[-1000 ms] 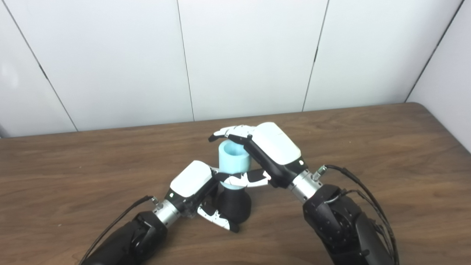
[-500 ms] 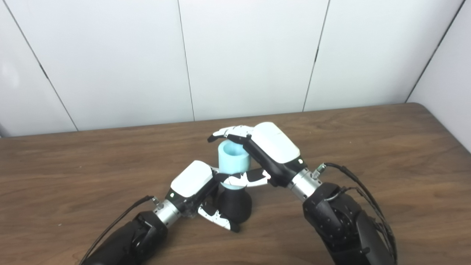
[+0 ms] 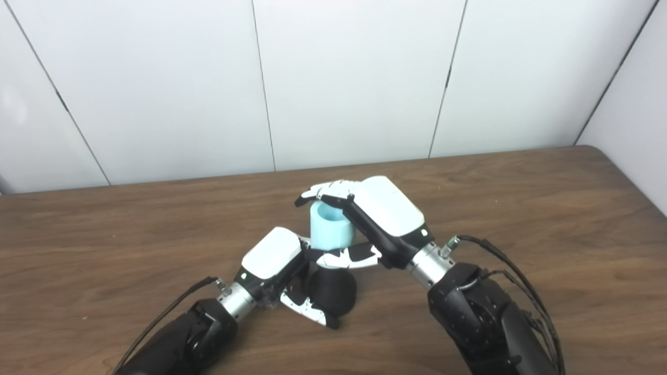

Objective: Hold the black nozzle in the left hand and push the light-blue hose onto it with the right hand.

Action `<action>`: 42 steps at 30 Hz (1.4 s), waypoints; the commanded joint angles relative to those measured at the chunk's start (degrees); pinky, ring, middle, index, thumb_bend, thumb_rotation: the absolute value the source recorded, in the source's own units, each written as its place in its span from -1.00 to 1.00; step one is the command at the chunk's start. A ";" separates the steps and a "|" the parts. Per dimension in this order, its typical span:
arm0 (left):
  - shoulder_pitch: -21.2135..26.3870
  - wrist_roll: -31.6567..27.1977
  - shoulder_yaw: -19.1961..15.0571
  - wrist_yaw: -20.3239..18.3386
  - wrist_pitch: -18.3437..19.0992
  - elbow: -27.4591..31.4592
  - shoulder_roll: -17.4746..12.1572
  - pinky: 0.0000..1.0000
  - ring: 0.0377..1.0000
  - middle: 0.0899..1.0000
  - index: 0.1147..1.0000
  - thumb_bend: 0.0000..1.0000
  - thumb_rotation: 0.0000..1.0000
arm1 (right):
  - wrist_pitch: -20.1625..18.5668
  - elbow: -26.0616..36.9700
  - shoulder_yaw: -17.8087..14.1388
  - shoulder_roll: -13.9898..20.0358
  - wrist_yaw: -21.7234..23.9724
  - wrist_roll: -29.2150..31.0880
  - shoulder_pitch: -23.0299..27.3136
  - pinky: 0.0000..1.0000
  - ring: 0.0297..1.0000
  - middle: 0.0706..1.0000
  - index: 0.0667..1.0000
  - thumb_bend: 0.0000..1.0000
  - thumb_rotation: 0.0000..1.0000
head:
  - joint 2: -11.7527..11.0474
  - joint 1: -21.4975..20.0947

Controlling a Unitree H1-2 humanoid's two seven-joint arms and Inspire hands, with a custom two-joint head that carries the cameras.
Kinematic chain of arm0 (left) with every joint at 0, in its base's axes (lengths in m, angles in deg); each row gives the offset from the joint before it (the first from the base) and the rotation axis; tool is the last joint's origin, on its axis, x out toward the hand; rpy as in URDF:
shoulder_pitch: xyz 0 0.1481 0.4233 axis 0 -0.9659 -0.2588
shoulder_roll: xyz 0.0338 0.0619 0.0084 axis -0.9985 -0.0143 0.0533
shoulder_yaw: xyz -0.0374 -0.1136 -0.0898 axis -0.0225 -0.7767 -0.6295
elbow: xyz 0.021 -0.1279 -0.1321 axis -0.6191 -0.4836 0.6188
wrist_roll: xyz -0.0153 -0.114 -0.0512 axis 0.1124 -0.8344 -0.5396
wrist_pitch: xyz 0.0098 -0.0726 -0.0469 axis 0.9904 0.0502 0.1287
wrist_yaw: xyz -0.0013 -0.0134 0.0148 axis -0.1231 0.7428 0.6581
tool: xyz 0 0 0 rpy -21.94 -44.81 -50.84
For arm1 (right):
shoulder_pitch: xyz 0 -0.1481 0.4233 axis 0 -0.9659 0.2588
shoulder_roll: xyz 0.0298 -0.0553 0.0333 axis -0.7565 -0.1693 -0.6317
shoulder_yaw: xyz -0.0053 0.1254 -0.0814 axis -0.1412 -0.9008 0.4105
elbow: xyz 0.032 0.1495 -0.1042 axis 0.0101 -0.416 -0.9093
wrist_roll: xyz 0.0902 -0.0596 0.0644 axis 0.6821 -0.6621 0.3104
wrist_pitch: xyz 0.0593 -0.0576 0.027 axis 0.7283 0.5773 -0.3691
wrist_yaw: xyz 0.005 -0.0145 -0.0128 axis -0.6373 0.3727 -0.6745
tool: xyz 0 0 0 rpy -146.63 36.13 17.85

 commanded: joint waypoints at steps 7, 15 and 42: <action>-13.65 3.34 7.05 -9.32 0.72 -10.74 1.59 -0.60 -0.56 -0.16 -0.16 0.05 -1.00 | 5.01 -0.52 0.62 1.69 -9.53 -4.54 -0.20 0.39 0.57 0.55 0.45 -0.47 -0.11 | 0.00 0.11; -13.65 3.93 7.19 -9.26 0.95 -10.62 1.60 -0.53 -0.48 -0.15 -0.16 0.05 -1.00 | 6.45 -1.44 1.46 2.09 -14.21 -8.29 -1.03 0.40 0.57 0.56 0.47 -0.45 -0.19 | -0.01 0.14; -13.47 3.53 6.90 -10.29 1.75 -10.74 1.91 -0.58 -0.55 -0.16 -0.15 0.05 -1.00 | 3.53 5.96 -0.46 -0.31 -7.27 3.65 1.47 0.90 0.96 0.99 0.99 0.94 0.56 | -0.32 -0.05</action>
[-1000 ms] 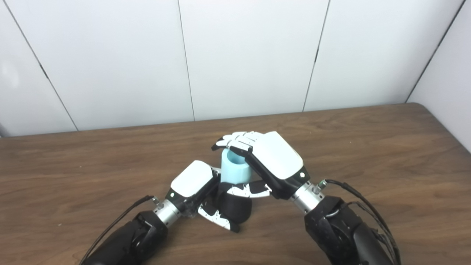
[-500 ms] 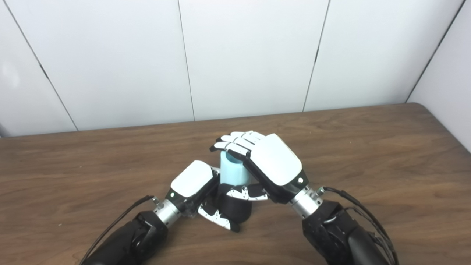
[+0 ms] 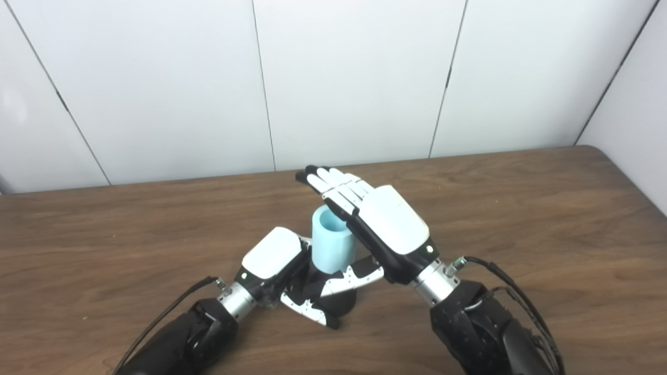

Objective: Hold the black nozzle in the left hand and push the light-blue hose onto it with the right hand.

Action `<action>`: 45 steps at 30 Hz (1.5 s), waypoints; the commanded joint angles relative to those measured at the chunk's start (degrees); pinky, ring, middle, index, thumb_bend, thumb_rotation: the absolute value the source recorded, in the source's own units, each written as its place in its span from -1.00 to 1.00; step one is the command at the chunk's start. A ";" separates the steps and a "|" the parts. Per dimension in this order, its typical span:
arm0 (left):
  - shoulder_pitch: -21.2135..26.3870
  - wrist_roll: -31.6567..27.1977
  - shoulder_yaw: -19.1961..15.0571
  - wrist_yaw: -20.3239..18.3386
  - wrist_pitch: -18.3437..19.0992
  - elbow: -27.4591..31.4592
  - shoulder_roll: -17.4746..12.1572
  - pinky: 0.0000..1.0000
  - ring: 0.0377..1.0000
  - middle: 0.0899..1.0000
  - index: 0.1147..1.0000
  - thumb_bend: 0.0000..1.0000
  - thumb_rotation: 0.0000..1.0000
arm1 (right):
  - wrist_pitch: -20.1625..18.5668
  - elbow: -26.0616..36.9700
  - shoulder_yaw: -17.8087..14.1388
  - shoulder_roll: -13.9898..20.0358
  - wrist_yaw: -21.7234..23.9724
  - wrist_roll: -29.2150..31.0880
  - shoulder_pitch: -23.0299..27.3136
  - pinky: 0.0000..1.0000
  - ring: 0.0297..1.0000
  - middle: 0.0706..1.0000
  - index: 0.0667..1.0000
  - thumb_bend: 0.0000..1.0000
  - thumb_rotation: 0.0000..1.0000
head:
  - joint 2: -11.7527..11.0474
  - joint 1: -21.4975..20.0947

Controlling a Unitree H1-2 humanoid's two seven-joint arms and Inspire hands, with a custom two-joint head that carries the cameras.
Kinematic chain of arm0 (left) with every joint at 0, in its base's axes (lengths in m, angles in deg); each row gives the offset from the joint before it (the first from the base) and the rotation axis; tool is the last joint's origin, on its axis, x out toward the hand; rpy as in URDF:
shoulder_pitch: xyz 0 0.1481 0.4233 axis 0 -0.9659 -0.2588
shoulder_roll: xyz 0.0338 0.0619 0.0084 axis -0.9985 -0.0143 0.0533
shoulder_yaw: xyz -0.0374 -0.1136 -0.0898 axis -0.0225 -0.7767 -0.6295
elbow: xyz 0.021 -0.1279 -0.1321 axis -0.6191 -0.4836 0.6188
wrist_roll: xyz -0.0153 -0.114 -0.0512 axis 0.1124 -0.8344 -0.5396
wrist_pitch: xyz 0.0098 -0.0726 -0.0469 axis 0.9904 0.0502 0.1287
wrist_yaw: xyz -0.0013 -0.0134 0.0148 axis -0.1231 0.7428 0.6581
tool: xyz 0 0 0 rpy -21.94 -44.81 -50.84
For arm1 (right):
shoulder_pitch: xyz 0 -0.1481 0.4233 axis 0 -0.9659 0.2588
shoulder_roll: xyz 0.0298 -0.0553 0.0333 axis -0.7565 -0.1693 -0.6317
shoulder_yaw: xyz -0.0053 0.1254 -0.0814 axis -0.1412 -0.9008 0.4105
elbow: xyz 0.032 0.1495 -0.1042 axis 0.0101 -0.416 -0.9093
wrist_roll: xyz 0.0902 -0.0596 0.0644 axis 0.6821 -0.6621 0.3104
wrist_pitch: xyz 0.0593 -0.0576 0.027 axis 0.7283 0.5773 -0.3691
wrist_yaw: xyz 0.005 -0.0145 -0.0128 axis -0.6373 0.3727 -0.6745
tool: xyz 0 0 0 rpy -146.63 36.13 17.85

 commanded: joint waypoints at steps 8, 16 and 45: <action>-13.13 4.28 7.32 -9.03 0.97 -11.43 1.82 -0.55 -0.52 -0.16 -0.15 0.05 -1.00 | 0.83 7.39 -2.58 -0.92 -0.61 5.08 4.35 0.93 0.98 1.00 1.00 0.96 0.64 | -0.01 -0.20; -12.96 4.53 7.55 -8.46 0.47 -11.81 1.67 -0.51 -0.46 -0.15 -0.15 0.05 -1.00 | 1.74 12.26 -2.04 1.42 1.55 -2.37 1.99 0.76 0.77 0.77 0.69 0.72 0.64 | -0.19 -0.21; -12.72 5.32 7.72 -8.07 0.57 -12.14 1.89 -0.60 -0.57 -0.16 -0.15 0.05 -1.00 | 1.32 12.76 -2.38 4.24 9.46 -8.34 -2.86 1.00 1.00 1.00 1.00 0.82 0.84 | -0.51 -0.19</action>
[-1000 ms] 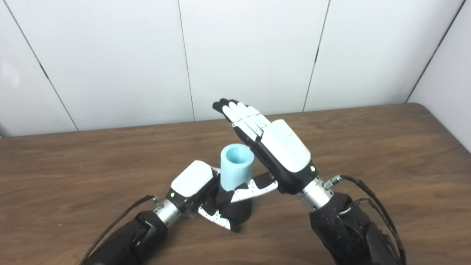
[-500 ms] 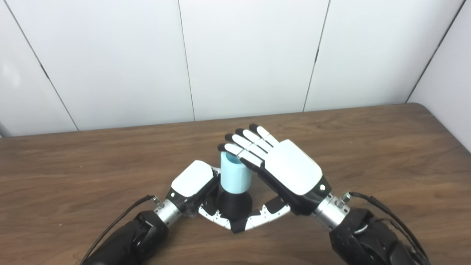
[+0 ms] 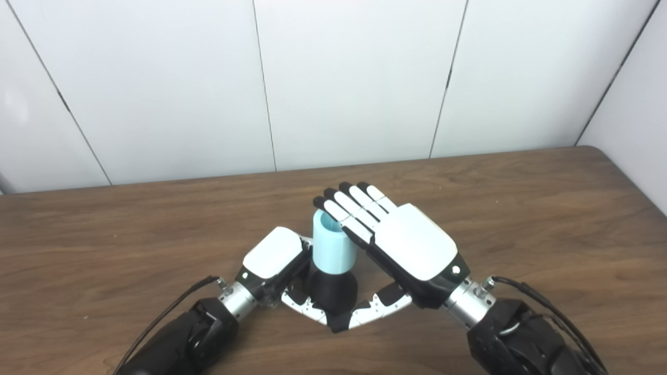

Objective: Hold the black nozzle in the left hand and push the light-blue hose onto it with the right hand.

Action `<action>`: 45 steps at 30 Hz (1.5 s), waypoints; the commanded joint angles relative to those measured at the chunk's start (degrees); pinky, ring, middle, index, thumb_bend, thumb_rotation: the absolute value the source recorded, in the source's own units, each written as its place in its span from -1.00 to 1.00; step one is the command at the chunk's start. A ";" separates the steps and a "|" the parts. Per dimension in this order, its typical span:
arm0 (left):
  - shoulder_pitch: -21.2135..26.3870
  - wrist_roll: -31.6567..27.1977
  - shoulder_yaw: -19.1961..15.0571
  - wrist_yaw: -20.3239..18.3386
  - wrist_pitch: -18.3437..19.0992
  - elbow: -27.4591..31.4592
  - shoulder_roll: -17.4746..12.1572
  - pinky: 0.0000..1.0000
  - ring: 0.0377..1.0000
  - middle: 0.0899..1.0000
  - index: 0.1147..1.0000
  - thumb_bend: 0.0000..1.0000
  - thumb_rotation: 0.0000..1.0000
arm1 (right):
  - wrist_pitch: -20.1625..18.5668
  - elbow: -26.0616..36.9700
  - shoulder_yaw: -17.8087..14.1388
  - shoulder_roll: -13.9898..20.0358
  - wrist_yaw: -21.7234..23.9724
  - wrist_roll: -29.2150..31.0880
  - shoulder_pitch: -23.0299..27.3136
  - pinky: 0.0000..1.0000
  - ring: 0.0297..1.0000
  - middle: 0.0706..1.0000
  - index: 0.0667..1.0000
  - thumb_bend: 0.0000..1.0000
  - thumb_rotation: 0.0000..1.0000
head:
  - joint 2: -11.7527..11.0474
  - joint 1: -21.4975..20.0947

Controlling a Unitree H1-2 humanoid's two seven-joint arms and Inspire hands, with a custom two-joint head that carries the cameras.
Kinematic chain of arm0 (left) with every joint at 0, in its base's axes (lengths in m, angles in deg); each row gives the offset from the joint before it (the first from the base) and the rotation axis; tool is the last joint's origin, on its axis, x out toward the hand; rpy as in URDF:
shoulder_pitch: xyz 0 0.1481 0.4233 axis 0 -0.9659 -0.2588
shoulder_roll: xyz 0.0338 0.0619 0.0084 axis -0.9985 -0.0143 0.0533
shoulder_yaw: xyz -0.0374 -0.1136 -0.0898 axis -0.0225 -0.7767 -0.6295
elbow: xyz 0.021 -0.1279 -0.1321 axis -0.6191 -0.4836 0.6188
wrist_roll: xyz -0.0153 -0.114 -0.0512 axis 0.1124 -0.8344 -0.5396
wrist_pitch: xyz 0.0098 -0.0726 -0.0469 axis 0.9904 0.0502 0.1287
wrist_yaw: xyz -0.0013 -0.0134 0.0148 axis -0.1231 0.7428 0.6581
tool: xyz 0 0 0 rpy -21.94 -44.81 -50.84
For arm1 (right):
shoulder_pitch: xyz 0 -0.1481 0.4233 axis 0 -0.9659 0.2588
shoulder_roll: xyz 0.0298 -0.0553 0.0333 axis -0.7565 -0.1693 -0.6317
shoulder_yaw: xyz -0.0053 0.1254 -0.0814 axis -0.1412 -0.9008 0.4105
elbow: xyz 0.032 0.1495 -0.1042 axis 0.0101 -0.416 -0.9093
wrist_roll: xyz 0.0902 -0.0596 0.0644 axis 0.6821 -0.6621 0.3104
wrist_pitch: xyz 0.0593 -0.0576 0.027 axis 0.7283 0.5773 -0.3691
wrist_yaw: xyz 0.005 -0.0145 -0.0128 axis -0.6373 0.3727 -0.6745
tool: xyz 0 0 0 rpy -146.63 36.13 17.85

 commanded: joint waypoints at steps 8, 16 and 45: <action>-12.95 5.19 7.64 -8.49 1.29 -11.23 1.64 -0.60 -0.57 -0.16 -0.15 0.05 -1.00 | 2.17 1.41 -0.92 0.12 -2.89 1.36 2.40 1.00 1.00 1.00 0.99 0.78 0.82 | 0.11 -0.02; -13.16 4.95 7.66 -8.18 0.95 -11.14 1.58 -0.56 -0.52 -0.16 -0.16 0.05 -1.00 | 1.94 1.68 0.12 1.16 0.37 -0.26 1.80 1.00 0.99 0.98 0.89 0.76 0.85 | 0.50 0.21; -13.07 4.32 7.71 -8.51 0.69 -11.27 1.63 -0.59 -0.56 -0.16 -0.16 0.05 -1.00 | 3.88 -0.31 3.50 3.27 1.46 -3.33 -2.74 0.98 0.85 0.85 0.80 0.77 0.69 | 0.53 0.25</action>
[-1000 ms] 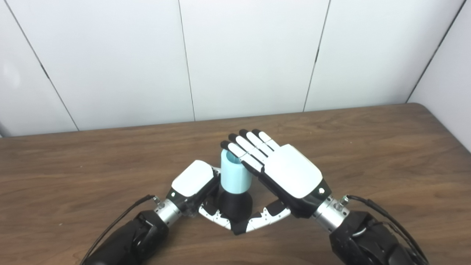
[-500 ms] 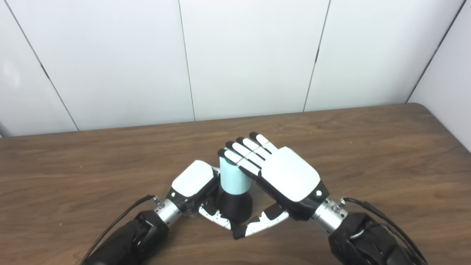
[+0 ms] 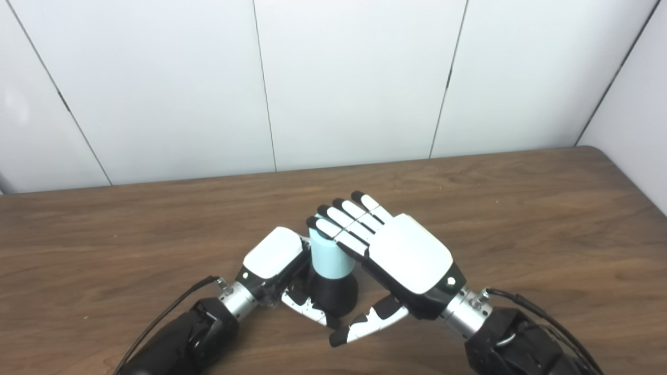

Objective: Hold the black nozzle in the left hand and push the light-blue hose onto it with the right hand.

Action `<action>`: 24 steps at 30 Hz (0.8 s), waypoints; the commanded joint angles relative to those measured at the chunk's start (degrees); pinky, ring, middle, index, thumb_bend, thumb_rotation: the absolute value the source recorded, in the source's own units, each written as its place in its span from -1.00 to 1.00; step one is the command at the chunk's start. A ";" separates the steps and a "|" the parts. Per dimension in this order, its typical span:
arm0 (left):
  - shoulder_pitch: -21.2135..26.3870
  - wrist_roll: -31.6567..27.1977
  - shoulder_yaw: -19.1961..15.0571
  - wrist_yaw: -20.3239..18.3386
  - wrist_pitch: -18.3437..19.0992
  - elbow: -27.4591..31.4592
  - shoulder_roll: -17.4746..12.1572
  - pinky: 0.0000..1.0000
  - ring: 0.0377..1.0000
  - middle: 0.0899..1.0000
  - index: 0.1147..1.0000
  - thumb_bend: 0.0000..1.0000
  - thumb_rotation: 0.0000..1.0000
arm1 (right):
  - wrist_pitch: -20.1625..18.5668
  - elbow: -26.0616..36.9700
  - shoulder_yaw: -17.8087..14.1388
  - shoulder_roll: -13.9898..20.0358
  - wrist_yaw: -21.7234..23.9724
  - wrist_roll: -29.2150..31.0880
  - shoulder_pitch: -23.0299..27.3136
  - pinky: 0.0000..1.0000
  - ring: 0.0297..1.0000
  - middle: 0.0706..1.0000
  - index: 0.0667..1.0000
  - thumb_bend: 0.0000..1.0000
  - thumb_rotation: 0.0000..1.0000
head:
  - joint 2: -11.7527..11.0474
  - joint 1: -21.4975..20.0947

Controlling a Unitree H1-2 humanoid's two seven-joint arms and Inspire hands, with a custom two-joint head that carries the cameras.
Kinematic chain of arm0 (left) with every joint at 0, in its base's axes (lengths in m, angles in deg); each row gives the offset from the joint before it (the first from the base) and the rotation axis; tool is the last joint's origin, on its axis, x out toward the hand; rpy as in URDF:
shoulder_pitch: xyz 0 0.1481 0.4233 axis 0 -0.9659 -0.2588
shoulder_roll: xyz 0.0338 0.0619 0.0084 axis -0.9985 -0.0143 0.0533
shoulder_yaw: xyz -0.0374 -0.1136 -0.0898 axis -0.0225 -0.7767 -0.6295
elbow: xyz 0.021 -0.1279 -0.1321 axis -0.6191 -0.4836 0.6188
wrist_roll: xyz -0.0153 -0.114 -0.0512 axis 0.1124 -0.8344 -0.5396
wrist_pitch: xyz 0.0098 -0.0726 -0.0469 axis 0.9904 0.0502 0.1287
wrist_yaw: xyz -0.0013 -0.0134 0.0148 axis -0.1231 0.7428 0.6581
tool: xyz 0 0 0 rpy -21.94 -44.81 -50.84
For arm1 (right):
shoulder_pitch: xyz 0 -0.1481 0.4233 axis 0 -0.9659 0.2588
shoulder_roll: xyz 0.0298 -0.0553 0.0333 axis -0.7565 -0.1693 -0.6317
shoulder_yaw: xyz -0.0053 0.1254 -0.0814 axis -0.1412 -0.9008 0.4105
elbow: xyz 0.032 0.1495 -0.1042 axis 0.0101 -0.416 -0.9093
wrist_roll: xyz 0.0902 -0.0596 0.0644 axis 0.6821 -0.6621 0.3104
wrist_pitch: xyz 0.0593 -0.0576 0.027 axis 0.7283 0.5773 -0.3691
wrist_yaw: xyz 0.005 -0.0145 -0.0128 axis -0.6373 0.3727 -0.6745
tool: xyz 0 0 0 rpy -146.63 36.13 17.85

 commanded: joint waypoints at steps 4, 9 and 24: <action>-13.14 4.11 7.59 -8.99 0.83 -11.08 1.59 -0.59 -0.56 -0.16 -0.16 0.05 -1.00 | 1.97 0.25 1.24 2.61 2.79 -0.35 -1.92 0.98 0.86 0.87 0.80 0.75 0.71 | 0.09 -0.01; -13.27 4.24 7.60 -9.95 1.18 -10.35 1.44 -0.52 -0.48 -0.15 -0.15 0.05 -1.00 | 1.33 0.86 1.57 2.99 5.56 -2.52 -2.12 1.00 0.95 0.95 0.87 0.74 0.74 | 0.08 0.15; -13.10 4.41 7.70 -10.14 1.27 -10.84 1.48 -0.56 -0.51 -0.15 -0.15 0.05 -1.00 | 0.42 1.06 2.07 2.95 6.80 -2.95 -3.27 0.99 0.98 0.97 0.87 0.76 0.72 | 0.07 0.05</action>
